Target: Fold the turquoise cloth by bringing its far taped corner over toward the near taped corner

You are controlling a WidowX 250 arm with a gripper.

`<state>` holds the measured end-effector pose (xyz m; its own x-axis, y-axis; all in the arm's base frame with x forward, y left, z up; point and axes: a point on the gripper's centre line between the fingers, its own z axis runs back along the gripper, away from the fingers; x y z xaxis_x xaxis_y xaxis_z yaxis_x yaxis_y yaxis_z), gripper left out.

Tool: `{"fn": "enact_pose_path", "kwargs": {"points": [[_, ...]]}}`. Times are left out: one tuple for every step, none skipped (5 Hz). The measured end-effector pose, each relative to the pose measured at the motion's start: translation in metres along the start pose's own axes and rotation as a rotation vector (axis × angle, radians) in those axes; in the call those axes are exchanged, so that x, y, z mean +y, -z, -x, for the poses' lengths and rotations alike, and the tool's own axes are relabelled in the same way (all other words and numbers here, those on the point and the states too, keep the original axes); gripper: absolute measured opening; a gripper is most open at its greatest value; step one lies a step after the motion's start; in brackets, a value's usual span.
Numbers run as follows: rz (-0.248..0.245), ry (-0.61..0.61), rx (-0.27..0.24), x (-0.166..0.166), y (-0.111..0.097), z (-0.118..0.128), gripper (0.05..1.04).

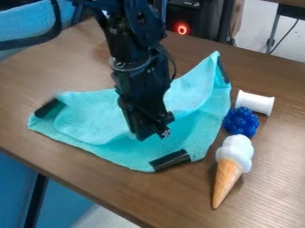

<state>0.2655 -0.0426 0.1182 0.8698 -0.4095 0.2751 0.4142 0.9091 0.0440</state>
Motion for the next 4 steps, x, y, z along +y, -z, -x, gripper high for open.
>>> {"fn": "enact_pose_path", "kwargs": {"points": [[0.091, -0.011, 0.006, -0.007, -0.008, -0.002, 0.498], [0.176, -0.035, 0.038, -0.003, -0.013, -0.004, 0.797], [0.205, -0.063, 0.027, 0.011, -0.026, -0.005, 0.998], [0.088, -0.137, -0.095, 0.030, -0.052, -0.010, 1.001]]}}
